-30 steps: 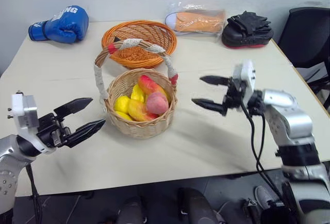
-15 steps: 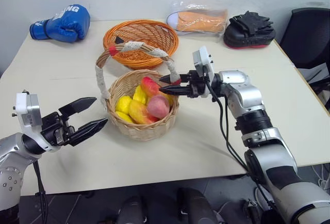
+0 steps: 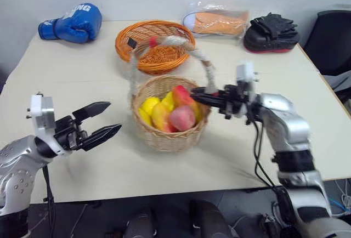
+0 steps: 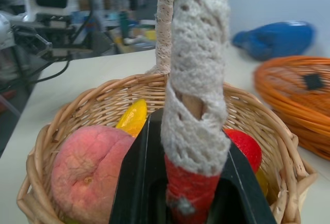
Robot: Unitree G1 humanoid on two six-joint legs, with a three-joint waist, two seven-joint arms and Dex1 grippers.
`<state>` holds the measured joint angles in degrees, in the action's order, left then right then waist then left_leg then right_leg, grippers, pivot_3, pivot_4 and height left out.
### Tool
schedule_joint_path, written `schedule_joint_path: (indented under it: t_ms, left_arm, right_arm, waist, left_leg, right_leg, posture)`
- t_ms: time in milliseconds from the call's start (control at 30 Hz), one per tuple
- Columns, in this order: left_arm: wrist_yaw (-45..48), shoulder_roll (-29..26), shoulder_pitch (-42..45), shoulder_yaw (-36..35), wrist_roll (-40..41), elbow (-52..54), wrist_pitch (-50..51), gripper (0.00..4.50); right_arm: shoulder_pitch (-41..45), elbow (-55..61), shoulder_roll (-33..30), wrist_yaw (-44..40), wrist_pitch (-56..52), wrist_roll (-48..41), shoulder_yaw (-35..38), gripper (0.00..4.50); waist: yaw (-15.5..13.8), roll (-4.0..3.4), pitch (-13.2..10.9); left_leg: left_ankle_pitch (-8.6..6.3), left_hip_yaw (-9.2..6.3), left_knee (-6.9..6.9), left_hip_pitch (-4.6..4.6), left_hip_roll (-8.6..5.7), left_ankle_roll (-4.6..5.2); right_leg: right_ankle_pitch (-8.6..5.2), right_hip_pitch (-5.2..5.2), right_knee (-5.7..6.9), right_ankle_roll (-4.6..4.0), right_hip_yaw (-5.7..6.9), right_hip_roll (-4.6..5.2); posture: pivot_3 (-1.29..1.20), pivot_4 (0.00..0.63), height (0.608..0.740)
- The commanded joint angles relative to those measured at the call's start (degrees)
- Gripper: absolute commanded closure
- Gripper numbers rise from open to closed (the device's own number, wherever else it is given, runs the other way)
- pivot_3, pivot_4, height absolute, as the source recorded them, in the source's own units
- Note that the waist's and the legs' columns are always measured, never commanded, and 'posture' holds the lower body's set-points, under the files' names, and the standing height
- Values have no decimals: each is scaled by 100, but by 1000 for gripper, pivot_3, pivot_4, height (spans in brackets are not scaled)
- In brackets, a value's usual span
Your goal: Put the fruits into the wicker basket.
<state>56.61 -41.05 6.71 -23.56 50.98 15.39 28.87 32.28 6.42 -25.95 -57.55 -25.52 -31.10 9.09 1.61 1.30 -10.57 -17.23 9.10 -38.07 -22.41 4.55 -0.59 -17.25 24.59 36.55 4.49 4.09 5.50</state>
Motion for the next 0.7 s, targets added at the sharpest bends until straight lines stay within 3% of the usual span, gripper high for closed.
schedule_joint_path:
  t_ms: [33, 200, 467, 700]
  left_arm:
    - [187, 55, 386, 352, -58, -131, -14, 0]
    - [515, 82, 932, 810, -208, -524, -6, 0]
    - [917, 327, 1710, 1347, -609, -1235, -192, 0]
    - [923, 416, 1665, 1258, -753, -1402, -295, 0]
  right_arm:
    - [-298, 475, -437, 893, 101, -163, 1257, 4328]
    - [-663, -92, -850, 1444, 670, 378, 1656, 4328]
    - [-38, -1919, -565, 2328, 1314, 954, 1435, 4328]
    - [-320, -1800, -764, 1718, 1890, 805, 1362, 1966]
  waist:
    - [-16, 0, 0]
    - [26, 0, 0]
    - [147, -3, -2]
    - [135, -4, -3]
  left_leg:
    - [0, 0, 0, 0, -17, 0]
    - [3, -2, 4, 4, -31, 2]
    - [14, 29, 4, 17, -25, 0]
    - [15, 31, 4, 13, -24, 0]
  right_leg:
    - [3, 0, -1, 4, 0, -1]
    - [3, -3, 0, 5, -1, -4]
    - [3, 1, 13, 7, -24, -17]
    - [2, 1, 8, 10, -30, -18]
  posture:
    - [0, 150, 740]
    - [0, 150, 740]
    - [0, 150, 740]
    - [0, 150, 740]
